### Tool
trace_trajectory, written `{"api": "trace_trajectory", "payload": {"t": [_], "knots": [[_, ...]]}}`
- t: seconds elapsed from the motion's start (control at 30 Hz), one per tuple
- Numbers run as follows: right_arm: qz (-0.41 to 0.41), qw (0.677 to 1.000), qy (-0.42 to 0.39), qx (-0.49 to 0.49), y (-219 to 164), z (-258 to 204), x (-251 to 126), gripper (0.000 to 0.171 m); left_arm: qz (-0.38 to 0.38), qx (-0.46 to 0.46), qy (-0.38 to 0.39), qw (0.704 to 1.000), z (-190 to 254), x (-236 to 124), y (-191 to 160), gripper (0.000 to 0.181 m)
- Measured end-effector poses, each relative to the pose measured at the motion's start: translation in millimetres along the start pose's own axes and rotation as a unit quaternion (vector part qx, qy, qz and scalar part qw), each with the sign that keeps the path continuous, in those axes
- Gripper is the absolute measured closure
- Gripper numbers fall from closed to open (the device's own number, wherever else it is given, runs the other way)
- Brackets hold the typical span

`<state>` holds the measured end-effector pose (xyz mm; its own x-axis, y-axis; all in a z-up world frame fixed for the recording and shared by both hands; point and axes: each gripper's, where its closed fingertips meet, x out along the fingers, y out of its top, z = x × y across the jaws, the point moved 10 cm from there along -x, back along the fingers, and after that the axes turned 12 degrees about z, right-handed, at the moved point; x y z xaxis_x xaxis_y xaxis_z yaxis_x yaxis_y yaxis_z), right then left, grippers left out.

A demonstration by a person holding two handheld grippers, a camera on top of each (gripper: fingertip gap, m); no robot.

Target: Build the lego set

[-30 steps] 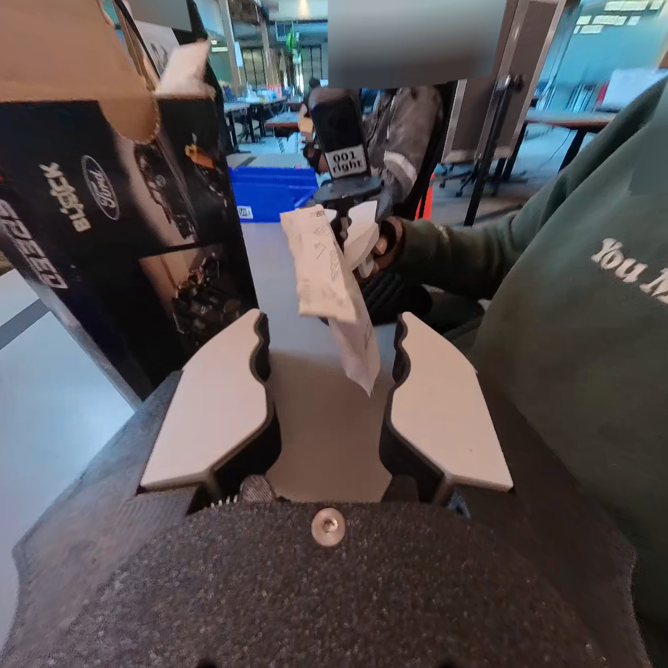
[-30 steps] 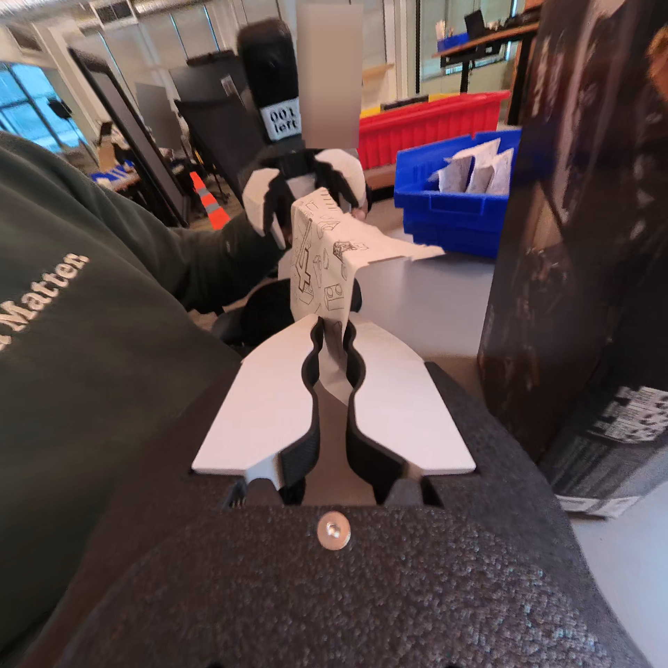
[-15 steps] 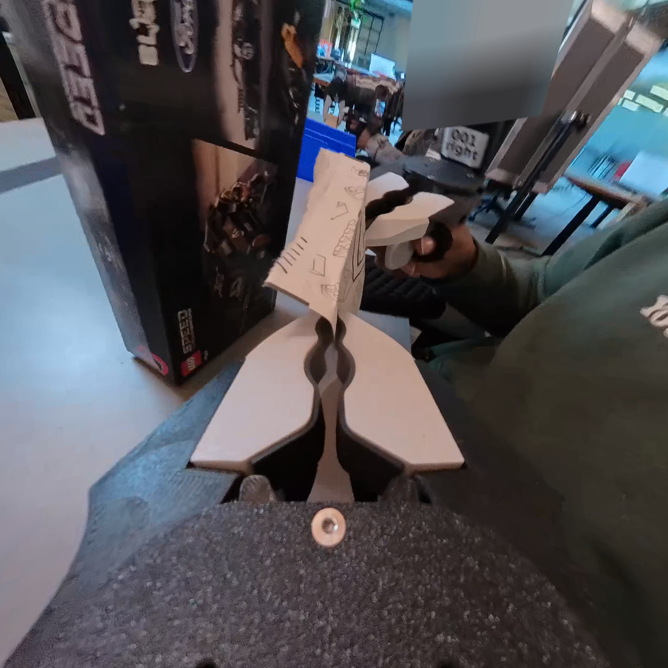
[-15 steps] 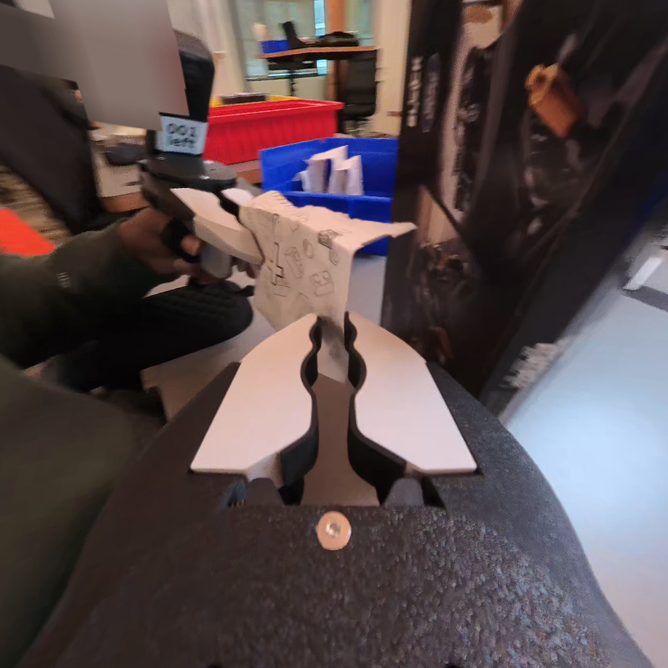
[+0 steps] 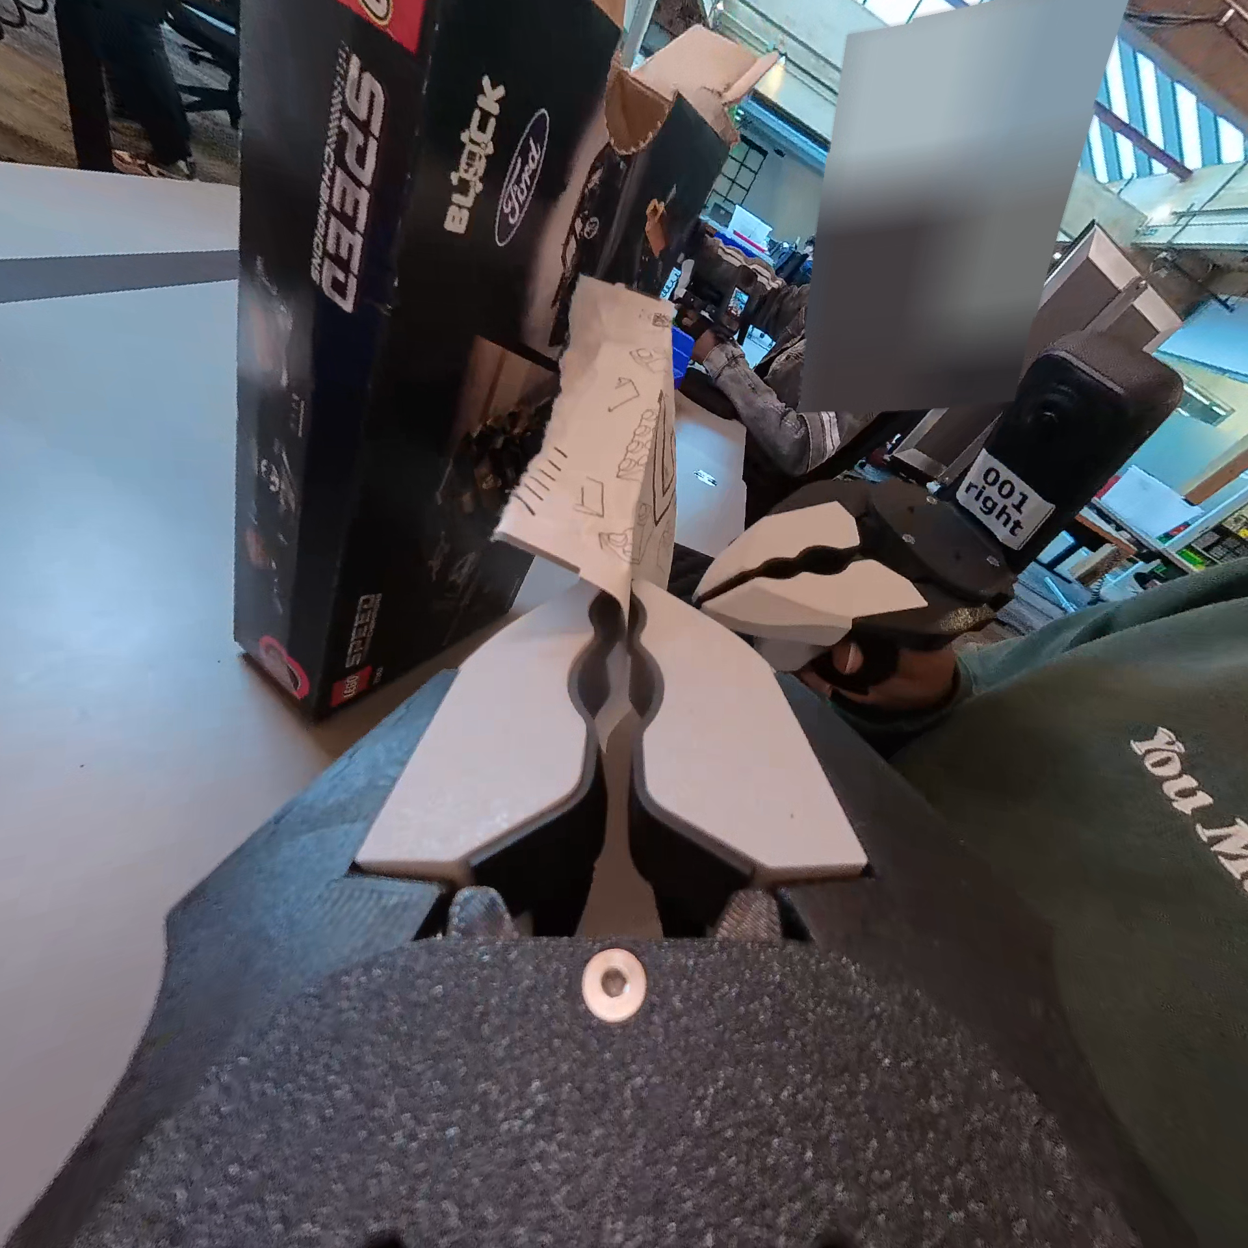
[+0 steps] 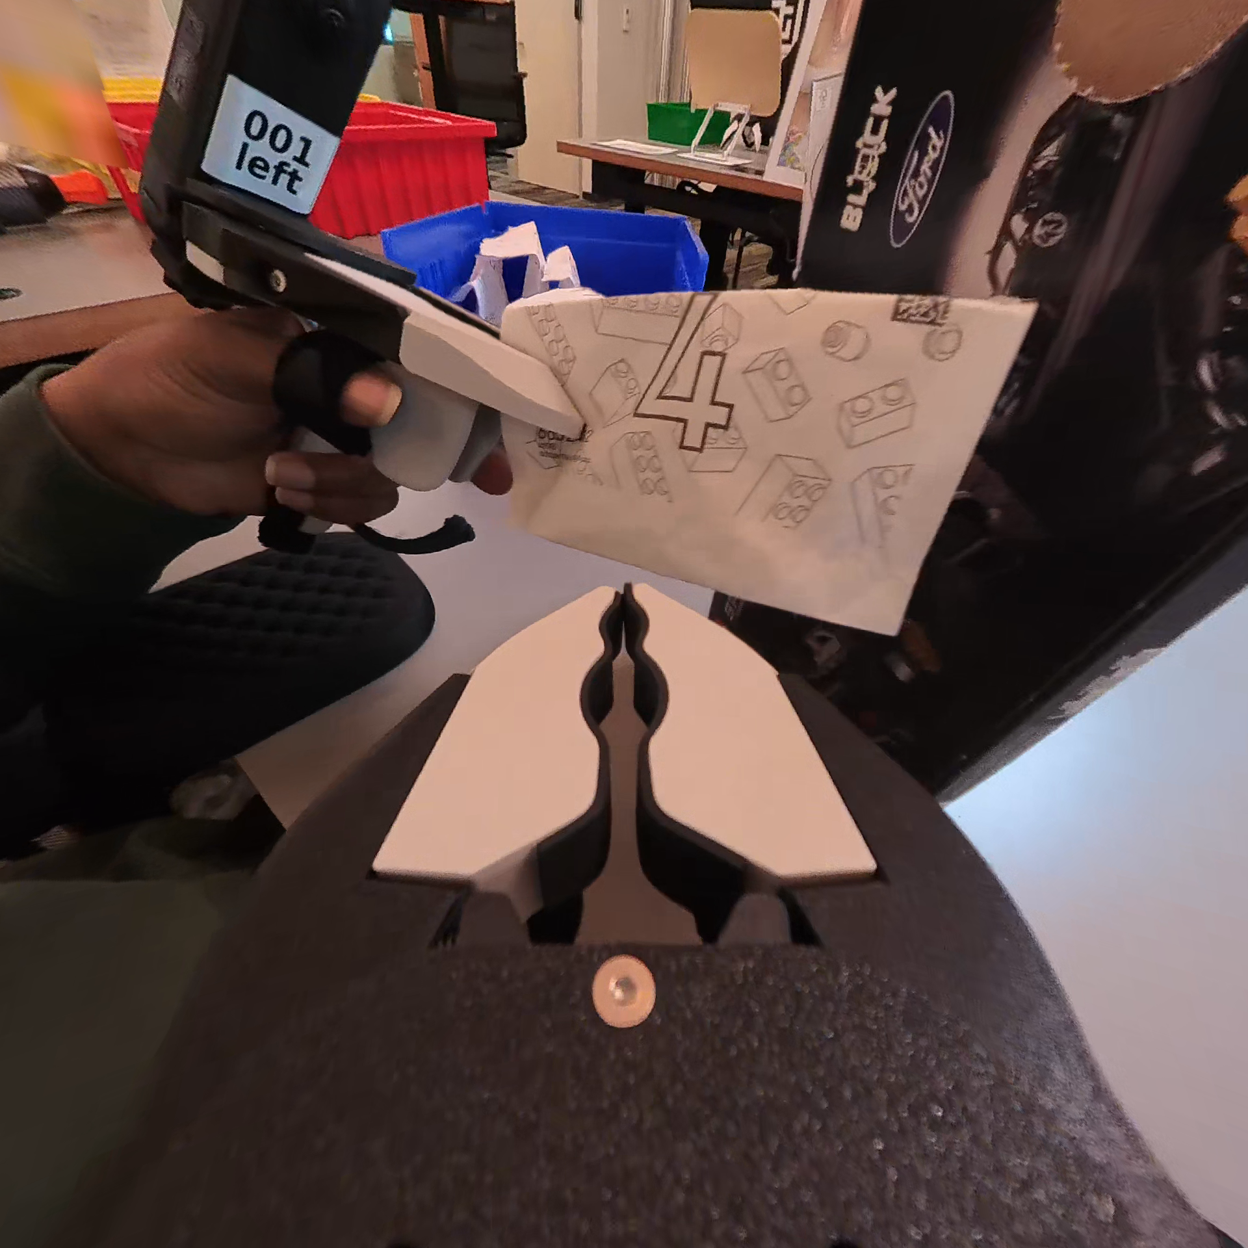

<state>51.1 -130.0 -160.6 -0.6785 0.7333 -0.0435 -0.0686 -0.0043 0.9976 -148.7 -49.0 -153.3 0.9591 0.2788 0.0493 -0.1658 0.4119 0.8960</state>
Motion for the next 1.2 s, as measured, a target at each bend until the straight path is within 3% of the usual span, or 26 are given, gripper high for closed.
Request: {"api": "trace_trajectory", "payload": {"t": [0.47, 0.63, 0.67, 0.7, 0.8, 0.9, 0.97, 1.03, 1.1, 1.2], "knots": [[-0.001, 1.0, -0.024, -0.015, 2, 0, -8, 0.171, -0.012, 0.025, 0.045, 0.999, 10, 10, 1, 0.18], [0.088, 0.986, 0.018, -0.142, 23, 11, -31, 0.171, -0.039, 0.07, 0.025, 0.996, 20, 5, 3, 0.18], [0.102, 0.978, 0.037, -0.18, 31, 16, -37, 0.147, -0.053, 0.086, 0.022, 0.995, 22, 5, 4, 0.18], [0.104, 0.97, 0.061, -0.209, 38, 20, -42, 0.133, -0.067, 0.104, 0.023, 0.992, 25, 5, 4, 0.18], [0.057, 0.956, 0.127, -0.259, 54, 33, -45, 0.112, -0.104, 0.144, 0.003, 0.984, 36, 8, 7, 0.18], [0.022, 0.939, 0.185, -0.288, 57, 48, -41, 0.104, -0.118, 0.173, -0.029, 0.977, 48, 11, 11, 0.18], [0.011, 0.93, 0.215, -0.299, 55, 56, -37, 0.108, -0.12, 0.182, -0.051, 0.975, 54, 12, 13, 0.18], [-0.002, 0.922, 0.259, -0.287, 52, 59, -34, 0.131, -0.108, 0.179, -0.075, 0.975, 59, 12, 16, 0.18], [0.01, 0.92, 0.291, -0.263, 53, 60, -35, 0.167, -0.09, 0.177, -0.083, 0.977, 59, 11, 19, 0.181], [0.004, 0.923, 0.331, -0.198, 66, 64, -37, 0.171, -0.057, 0.177, -0.099, 0.977, 60, 9, 22, 0.179]]}}
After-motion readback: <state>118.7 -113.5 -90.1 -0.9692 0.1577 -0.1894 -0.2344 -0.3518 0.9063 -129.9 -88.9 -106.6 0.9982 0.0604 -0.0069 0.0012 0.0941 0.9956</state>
